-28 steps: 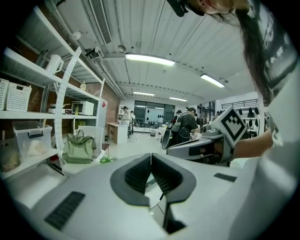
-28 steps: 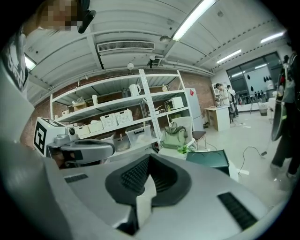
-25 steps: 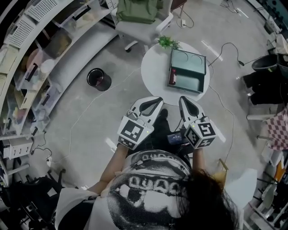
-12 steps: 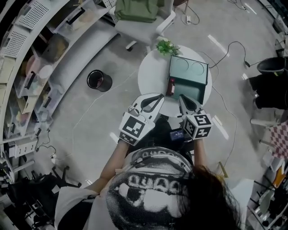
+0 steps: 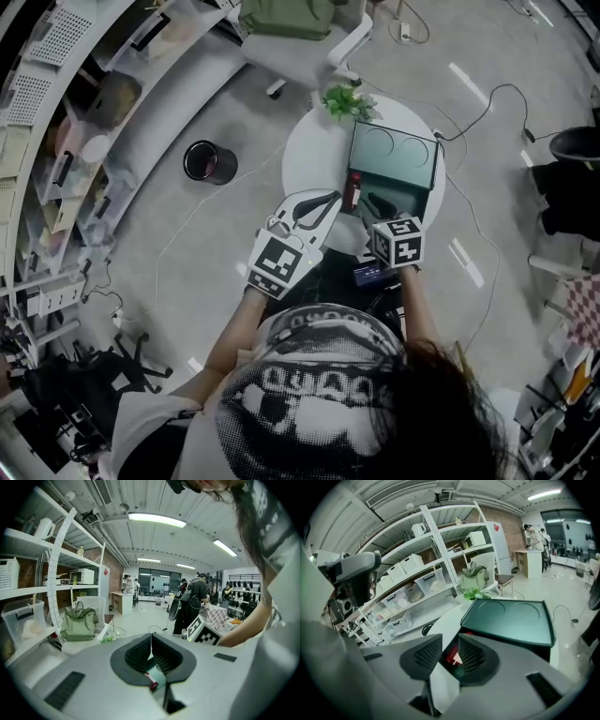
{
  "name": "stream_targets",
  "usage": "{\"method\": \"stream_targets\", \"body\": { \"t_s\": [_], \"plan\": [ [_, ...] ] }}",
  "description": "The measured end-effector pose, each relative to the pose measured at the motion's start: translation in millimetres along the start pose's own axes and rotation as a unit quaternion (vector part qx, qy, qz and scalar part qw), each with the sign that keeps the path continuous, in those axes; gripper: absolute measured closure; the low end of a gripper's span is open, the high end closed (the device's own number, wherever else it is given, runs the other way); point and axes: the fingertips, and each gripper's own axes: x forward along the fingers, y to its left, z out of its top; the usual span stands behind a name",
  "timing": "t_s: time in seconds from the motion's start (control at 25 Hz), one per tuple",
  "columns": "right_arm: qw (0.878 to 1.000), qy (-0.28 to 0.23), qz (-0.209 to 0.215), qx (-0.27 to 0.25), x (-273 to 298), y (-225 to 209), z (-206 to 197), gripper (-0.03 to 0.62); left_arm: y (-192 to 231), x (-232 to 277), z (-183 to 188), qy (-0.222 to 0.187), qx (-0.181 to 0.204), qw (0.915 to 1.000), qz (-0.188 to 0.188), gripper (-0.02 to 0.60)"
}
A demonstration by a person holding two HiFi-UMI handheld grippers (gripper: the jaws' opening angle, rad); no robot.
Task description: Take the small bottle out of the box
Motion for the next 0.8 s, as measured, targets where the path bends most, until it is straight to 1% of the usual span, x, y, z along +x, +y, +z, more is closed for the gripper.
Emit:
{"method": "stream_targets", "body": {
  "t_s": [0.2, 0.32, 0.6, 0.8],
  "plan": [
    [0.999, 0.040, 0.024, 0.013, 34.0, -9.5, -11.8, 0.470, 4.5, 10.9, -9.3, 0.021, -0.002, 0.9998, 0.005, 0.568],
    [0.997, 0.064, 0.031, 0.028, 52.6, -15.4, -22.8, 0.452, 4.3, 14.8, -11.2, 0.027, -0.003, 0.9996, 0.007, 0.568],
    [0.991, 0.130, 0.027, 0.014, 76.3, -21.4, -40.7, 0.411, 16.5, 11.6, -11.5, 0.030, -0.007, 0.9993, 0.020, 0.568],
    [0.989, 0.148, 0.019, 0.015, 85.9, -21.9, -48.1, 0.405, 25.7, 9.8, -8.7, 0.026, -0.001, 0.9996, 0.012, 0.568]
  ]
}}
